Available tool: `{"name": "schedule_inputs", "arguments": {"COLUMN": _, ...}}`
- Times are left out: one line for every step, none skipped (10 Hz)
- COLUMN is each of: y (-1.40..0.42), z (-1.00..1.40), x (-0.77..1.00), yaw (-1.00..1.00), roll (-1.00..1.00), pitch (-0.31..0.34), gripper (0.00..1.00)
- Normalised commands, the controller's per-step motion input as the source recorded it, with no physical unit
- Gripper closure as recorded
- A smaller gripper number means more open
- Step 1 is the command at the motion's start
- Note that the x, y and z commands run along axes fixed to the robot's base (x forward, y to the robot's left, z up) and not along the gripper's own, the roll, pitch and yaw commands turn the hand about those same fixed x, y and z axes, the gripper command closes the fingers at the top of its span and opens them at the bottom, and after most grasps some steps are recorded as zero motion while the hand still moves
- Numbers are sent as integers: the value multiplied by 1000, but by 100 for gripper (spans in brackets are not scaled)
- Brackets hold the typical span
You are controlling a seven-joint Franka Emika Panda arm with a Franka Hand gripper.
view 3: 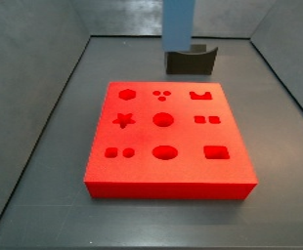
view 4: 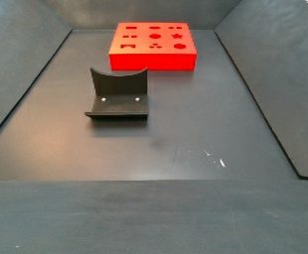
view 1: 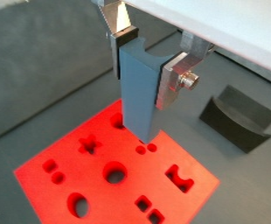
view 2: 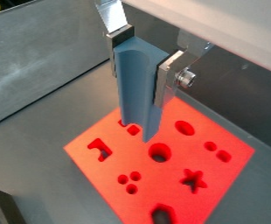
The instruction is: Insert the arch object.
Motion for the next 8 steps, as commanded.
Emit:
{"name": "schedule_inputs", "arguments": {"y": 229, "z": -346, "x": 1000, "yaw": 0, "roll": 13, "pitch": -70, "gripper": 100}}
{"name": "schedule_inputs", "arguments": {"y": 231, "z": -297, "x": 1000, "yaw": 0, "roll": 56, "pitch": -56, "gripper": 100}}
{"name": "schedule_inputs", "arguments": {"y": 206, "z": -280, "x": 1000, "yaw": 0, "roll": 76, "pitch": -44, "gripper": 100}}
{"name": "schedule_inputs", "arguments": {"y": 160, "z": -294, "x": 1000, "yaw": 0, "roll": 131, "pitch": -11, "gripper": 100}}
{"name": "schedule_inputs", "arguments": {"y": 71, "z": -286, "x": 1000, "yaw": 0, "roll": 224, "pitch": 0, "gripper": 100}}
{"name": "schedule_inputs", "arguments": {"y": 0, "z": -254, "x": 1000, "yaw": 0, "roll": 283, "pitch": 0, "gripper": 100}}
{"name": "schedule_inputs", "arguments": {"y": -6, "z": -243, "x": 1000, "yaw": 0, "roll": 363, "pitch": 0, "gripper": 100}}
{"name": "schedule_inputs", "arguments": {"y": -146, "z": -331, "x": 971, "yaw": 0, "roll": 379, "pitch": 0, "gripper": 100}}
